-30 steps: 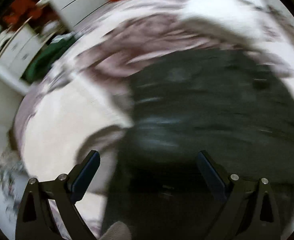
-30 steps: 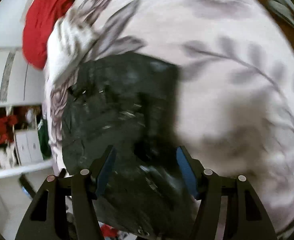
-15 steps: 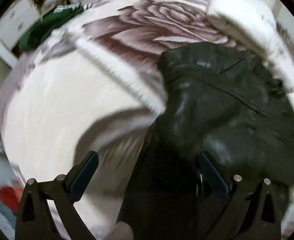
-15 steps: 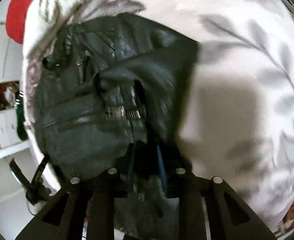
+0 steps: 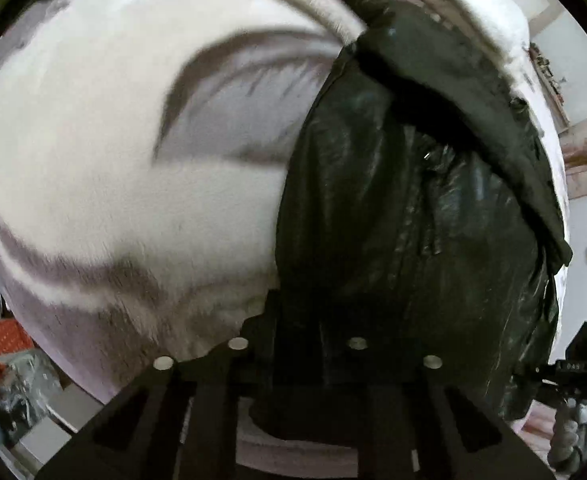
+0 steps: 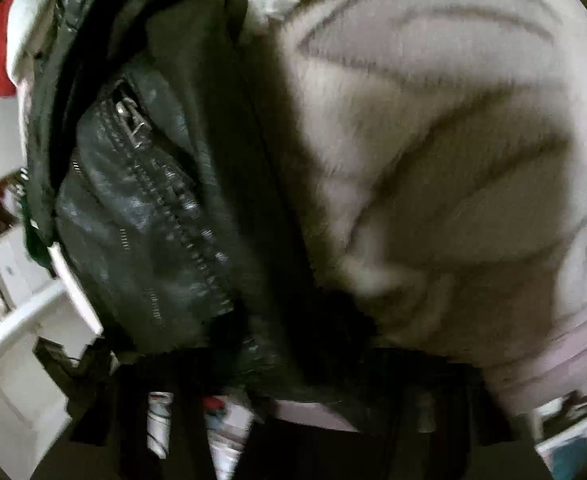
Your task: Fold large clothes
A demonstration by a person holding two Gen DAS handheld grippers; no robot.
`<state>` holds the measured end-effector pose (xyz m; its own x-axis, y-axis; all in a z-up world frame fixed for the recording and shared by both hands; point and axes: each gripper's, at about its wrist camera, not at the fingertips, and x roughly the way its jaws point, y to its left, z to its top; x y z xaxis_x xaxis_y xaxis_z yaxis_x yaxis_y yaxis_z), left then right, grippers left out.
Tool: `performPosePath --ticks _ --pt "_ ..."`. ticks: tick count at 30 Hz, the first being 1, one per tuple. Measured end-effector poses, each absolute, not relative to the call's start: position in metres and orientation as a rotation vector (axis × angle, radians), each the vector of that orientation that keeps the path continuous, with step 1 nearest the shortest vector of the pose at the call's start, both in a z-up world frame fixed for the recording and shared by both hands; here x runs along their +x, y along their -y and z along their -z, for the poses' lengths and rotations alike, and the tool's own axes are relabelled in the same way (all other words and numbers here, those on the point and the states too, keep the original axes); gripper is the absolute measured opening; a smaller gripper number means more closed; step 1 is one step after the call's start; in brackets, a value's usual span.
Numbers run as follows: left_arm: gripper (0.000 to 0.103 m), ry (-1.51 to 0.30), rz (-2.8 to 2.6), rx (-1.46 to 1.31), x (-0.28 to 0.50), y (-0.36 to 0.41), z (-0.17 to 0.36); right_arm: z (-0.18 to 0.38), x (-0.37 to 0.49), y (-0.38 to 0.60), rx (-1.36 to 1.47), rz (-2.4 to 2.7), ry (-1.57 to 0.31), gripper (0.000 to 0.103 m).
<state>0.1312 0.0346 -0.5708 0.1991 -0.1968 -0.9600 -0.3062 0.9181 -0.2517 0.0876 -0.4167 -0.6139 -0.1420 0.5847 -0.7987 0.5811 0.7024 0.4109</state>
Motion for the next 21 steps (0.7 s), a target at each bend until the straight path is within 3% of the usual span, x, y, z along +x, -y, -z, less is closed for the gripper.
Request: performPosePath --ticks 5,6,9,12,14,15,16,17,21 --pt "0.012 -1.329 -0.078 -0.468 0.143 -0.068 0.557 0.589 0.069 0.392 1.06 -0.021 -1.754 0.008" --pt "0.016 -1.349 -0.075 -0.466 0.145 -0.072 0.563 0.587 0.067 0.382 1.042 -0.03 -1.765 0.008" --pt "0.028 -1.395 -0.09 -0.374 0.153 -0.07 0.569 0.595 0.068 0.366 0.946 -0.016 -1.824 0.008" --pt "0.029 -1.357 -0.124 -0.179 0.154 -0.044 0.551 0.603 0.078 0.364 0.897 0.002 -1.882 0.015" --pt "0.044 -1.298 -0.15 -0.07 0.154 -0.025 0.534 0.59 0.09 0.365 0.869 -0.025 -1.877 0.021" --pt "0.077 -1.27 -0.154 -0.027 0.154 -0.015 0.525 0.581 0.096 0.368 0.835 -0.037 -1.865 0.035" --pt "0.1 -1.246 -0.165 0.012 0.156 -0.005 0.517 0.576 0.101 0.373 0.799 -0.045 -1.858 0.042" --pt "0.1 -1.229 -0.176 0.038 0.155 0.003 0.511 0.563 0.108 0.376 0.736 -0.052 -1.848 0.052" --pt "0.1 -1.18 -0.186 0.15 0.151 0.049 0.497 0.533 0.133 0.407 0.598 -0.059 -1.806 0.058"
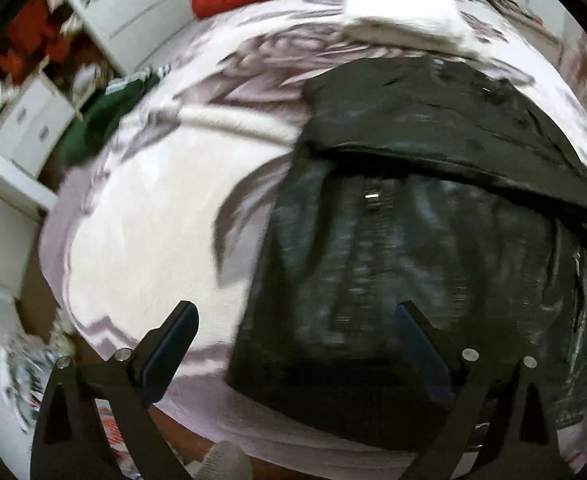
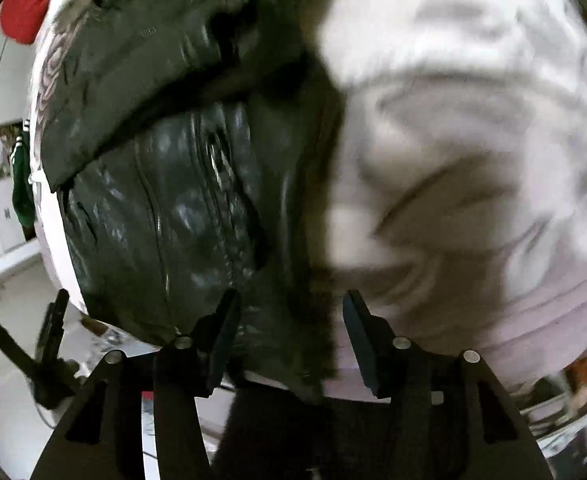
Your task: Fold large clothes
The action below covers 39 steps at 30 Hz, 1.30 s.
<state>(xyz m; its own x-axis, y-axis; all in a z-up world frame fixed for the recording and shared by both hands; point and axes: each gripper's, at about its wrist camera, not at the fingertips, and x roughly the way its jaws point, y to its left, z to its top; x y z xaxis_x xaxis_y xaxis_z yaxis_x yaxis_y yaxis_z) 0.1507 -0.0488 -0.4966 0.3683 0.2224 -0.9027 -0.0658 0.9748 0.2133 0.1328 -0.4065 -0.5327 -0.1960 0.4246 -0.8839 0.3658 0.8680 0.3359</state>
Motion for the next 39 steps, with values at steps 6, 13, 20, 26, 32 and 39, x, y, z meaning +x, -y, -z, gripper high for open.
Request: performPosePath --ticks 6,13,20,26,32,39 --pt "0.1 -1.078 -0.172 0.454 0.124 0.178 0.484 0.514 0.154 0.49 0.524 -0.066 -1.743 0.06" --pt "0.1 -1.165 -0.101 0.616 0.085 0.33 0.503 0.508 0.18 0.576 0.37 -0.106 -1.734 0.06" --pt "0.1 -1.3 -0.175 0.675 0.079 0.398 0.559 0.522 0.209 0.648 0.36 -0.097 -1.726 0.06" --pt "0.1 -1.276 -0.451 0.794 0.096 0.382 0.593 0.543 0.235 0.657 0.391 -0.169 -1.728 0.06" --pt "0.031 -1.323 -0.532 0.691 0.108 0.355 0.599 0.561 0.266 0.649 0.538 -0.318 -1.713 0.06" --pt "0.006 -1.339 -0.507 0.521 0.113 0.34 0.569 0.612 0.306 0.628 0.972 -0.495 -1.664 0.061"
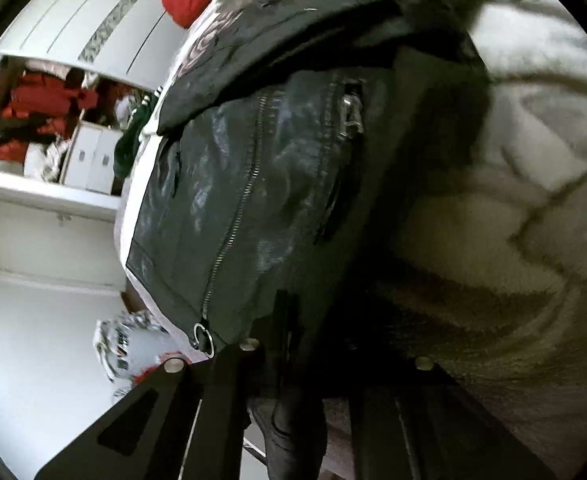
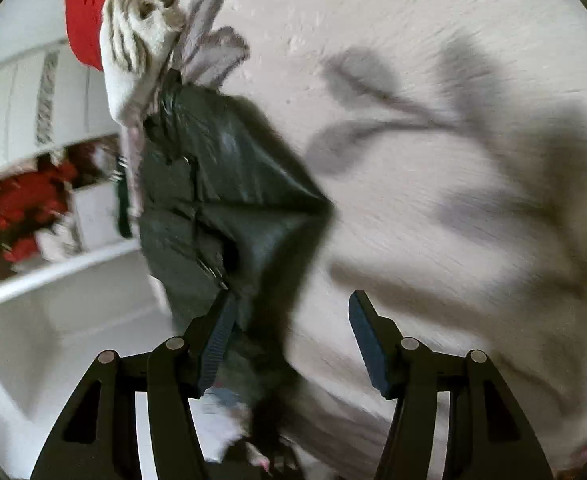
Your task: Fold large clothes
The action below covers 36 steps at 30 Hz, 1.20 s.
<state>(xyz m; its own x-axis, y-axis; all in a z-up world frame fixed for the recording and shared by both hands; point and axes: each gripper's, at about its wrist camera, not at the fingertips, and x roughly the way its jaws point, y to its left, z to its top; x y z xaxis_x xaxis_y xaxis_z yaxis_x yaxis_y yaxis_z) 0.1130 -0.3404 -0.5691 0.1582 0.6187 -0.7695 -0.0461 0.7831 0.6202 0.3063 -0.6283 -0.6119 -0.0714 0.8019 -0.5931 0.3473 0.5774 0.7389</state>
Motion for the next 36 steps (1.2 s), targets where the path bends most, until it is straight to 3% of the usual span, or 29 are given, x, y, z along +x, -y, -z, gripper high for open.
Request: performPosePath --ticks 7,8,9,12,19,26,31,36 --pt "0.006 -1.332 -0.457 0.479 0.122 0.317 0.535 0.659 0.313 0.585 1.282 -0.538 -1.68 0.057" --pt "0.006 -1.329 -0.45 0.478 0.121 0.318 0.532 0.654 0.313 0.579 1.274 -0.538 -1.664 0.039" --pt "0.006 -1.323 -0.438 0.475 0.12 0.315 0.527 0.649 0.313 0.573 1.25 -0.53 -1.656 0.029" --pt "0.006 -1.321 -0.406 0.455 0.122 0.305 0.513 0.62 0.313 0.563 1.179 -0.494 -1.631 0.019" --pt "0.006 -1.292 -0.347 0.277 0.131 0.253 0.469 0.518 0.334 0.533 0.999 -0.516 -1.581 0.017" --pt "0.006 -1.272 -0.316 0.071 0.151 0.158 0.445 0.434 0.38 0.425 0.766 -0.527 -1.568 0.016" --pt "0.006 -1.324 -0.298 -0.116 0.169 0.07 0.473 0.417 0.413 0.302 0.54 -0.471 -1.624 0.016" --pt "0.013 -1.407 -0.199 -0.31 0.187 -0.01 0.548 0.456 0.442 0.179 0.289 -0.402 -1.709 0.016"
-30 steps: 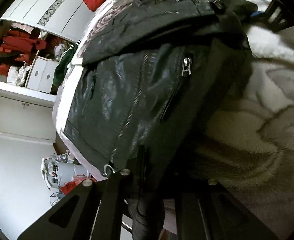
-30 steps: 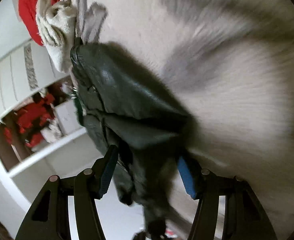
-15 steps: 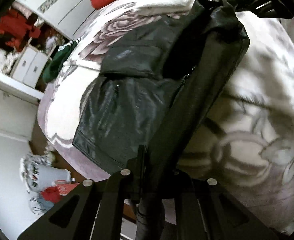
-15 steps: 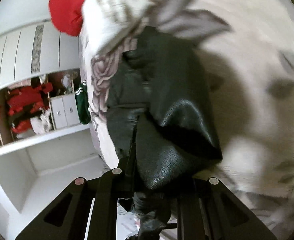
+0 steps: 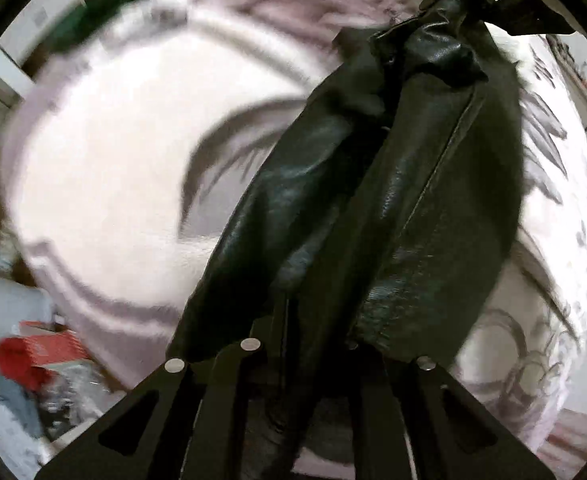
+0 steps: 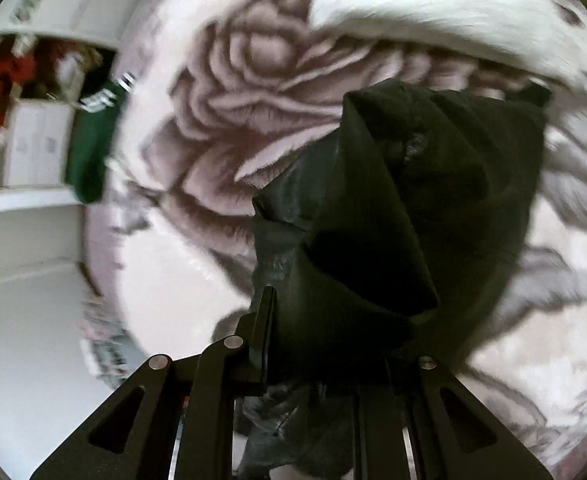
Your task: Fold large clothes
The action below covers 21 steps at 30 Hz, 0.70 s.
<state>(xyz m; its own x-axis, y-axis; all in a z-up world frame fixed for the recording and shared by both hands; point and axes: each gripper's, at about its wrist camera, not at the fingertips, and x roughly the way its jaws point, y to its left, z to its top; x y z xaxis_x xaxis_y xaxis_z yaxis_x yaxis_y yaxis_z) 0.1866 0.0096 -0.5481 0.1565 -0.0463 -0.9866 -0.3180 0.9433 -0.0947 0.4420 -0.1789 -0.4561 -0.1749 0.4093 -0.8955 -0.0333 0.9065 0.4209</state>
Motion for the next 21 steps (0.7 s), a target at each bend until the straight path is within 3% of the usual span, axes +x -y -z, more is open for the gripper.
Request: performPosePath --ticks 4,9,11,13,15,17,18,19,20,21 --pt "0.019 -1.399 -0.074 -0.563 0.183 -0.051 0.581 0.508 0.454 0.134 0.182 -0.299 -1.79 0.019" --pt "0.034 -1.352 -0.048 -0.736 0.156 -0.073 0.569 0.512 0.463 0.129 0.347 -0.398 -1.834 0.065" --pt "0.045 -1.351 -0.067 -0.758 0.146 -0.077 0.562 0.497 0.462 0.14 0.456 -0.499 -1.814 0.07" --pt "0.089 -1.361 -0.137 -0.715 0.139 -0.081 0.553 0.476 0.459 0.157 0.608 -0.619 -1.763 0.07" --pt "0.09 -1.346 -0.184 -0.655 0.138 -0.085 0.544 0.456 0.452 0.179 0.702 -0.666 -1.713 0.07" --pt "0.09 -1.337 -0.25 -0.565 0.139 -0.087 0.533 0.438 0.437 0.19 0.512 -0.578 -1.687 0.068" --pt "0.09 -1.316 -0.273 -0.52 0.14 -0.087 0.528 0.436 0.43 0.189 0.398 -0.541 -1.697 0.062" --pt "0.09 -1.299 -0.29 -0.479 0.141 -0.086 0.527 0.439 0.419 0.184 0.259 -0.512 -1.71 0.055" --pt "0.09 -1.296 -0.306 -0.436 0.142 -0.087 0.527 0.449 0.404 0.173 0.147 -0.516 -1.739 0.04" --pt "0.09 -1.298 -0.315 -0.395 0.145 -0.085 0.528 0.458 0.398 0.166 0.115 -0.531 -1.763 0.018"
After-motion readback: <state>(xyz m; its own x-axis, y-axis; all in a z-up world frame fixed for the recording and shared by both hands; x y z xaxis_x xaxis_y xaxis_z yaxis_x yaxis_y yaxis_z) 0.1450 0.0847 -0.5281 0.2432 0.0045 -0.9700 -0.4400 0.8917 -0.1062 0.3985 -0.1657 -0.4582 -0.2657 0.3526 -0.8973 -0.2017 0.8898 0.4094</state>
